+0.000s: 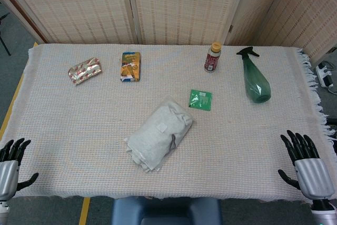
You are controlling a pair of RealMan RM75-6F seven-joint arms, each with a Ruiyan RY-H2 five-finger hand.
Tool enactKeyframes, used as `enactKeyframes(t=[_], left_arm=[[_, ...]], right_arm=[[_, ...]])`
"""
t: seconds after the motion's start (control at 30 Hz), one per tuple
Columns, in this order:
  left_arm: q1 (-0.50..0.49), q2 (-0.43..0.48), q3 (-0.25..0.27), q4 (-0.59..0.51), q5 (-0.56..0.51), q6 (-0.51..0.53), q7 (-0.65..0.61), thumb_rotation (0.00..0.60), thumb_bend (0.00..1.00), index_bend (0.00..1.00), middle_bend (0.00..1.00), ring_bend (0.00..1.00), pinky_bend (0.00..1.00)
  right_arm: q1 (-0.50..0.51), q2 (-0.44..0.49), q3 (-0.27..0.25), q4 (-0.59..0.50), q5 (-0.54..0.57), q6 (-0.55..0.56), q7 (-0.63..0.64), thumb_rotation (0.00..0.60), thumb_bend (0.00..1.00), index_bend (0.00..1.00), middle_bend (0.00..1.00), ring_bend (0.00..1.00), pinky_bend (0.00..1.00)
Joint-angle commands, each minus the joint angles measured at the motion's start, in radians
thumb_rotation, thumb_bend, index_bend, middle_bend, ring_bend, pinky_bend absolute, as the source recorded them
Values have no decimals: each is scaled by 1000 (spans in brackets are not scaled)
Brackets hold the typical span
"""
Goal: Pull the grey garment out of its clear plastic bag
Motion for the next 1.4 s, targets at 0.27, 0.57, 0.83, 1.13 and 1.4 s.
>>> enactKeyframes(t=[0.27, 0.57, 0.83, 1.13, 1.4], left_arm=[[-2, -12, 22, -4, 32, -14, 14, 600, 217, 167, 142, 62, 202], [-17, -79, 70, 76, 220, 7, -126, 600, 218, 233, 389, 284, 522], [-65, -217, 124, 136, 355, -58, -205, 600, 216, 559, 999, 977, 1000], [-120, -382, 103, 150, 317, -195, -73, 600, 275, 593, 1000, 1000, 1000], [-162, -521, 67, 171, 271, -260, 27, 600, 324, 507, 1000, 1000, 1000]], right_arm=[[-2, 3, -8, 4, -22, 6, 4, 600, 128, 0, 0, 0, 0], [-4, 1, -8, 7, -24, 7, -2, 600, 128, 0, 0, 0, 0], [3, -13, -2, 6, -27, 1, -19, 600, 127, 0, 0, 0, 0], [8, -14, 0, 7, -13, -17, -25, 600, 128, 0, 0, 0, 0], [9, -8, 5, 6, 2, -20, -17, 600, 128, 0, 0, 0, 0]])
